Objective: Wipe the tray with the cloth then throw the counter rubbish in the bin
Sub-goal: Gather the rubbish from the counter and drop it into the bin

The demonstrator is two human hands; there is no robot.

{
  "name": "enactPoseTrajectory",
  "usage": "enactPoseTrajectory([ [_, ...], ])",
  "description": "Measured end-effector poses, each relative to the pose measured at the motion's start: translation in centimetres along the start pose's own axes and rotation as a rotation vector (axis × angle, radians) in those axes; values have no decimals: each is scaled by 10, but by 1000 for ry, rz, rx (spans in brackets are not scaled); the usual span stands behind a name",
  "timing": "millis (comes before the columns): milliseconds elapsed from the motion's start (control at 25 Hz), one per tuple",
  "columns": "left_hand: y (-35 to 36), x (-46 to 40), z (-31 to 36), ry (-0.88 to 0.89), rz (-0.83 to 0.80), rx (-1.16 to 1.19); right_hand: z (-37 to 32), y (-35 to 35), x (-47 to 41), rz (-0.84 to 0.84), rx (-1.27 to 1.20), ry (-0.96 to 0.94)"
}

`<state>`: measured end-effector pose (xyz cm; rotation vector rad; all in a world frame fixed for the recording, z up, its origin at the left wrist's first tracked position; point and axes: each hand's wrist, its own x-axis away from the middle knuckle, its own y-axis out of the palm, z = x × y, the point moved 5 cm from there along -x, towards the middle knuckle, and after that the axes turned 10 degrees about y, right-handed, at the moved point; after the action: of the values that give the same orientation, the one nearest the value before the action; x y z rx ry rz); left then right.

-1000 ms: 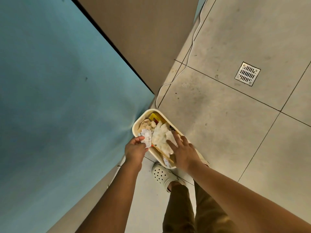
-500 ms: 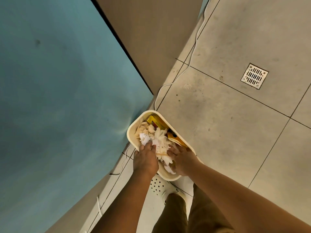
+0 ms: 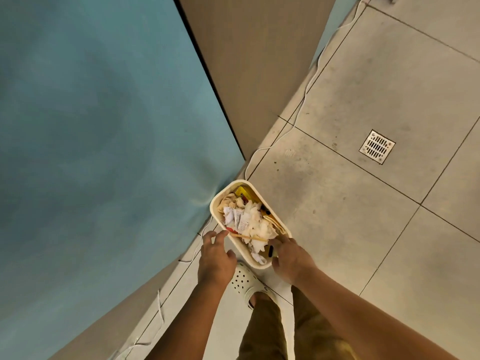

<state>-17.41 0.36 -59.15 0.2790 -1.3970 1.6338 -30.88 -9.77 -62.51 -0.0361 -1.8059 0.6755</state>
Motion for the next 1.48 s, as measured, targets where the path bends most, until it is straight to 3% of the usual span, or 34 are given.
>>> enactPoseTrajectory([
  [280,-110,85,95,125,4,100,-34,-127,111,149,-160,-111],
  [560,-218,200,199,344,87,415,-57,-253,274,460,-445,-408],
  [800,-326,296,234,584,340,515,-104,-332,369,672,-534,-764],
  [1120,-442,357,182,513,733,733,-222,-362,424,614,-393,-1109],
  [1480,-524,342,42,241,994,783,-358,-365,413,496,-193,-1100],
])
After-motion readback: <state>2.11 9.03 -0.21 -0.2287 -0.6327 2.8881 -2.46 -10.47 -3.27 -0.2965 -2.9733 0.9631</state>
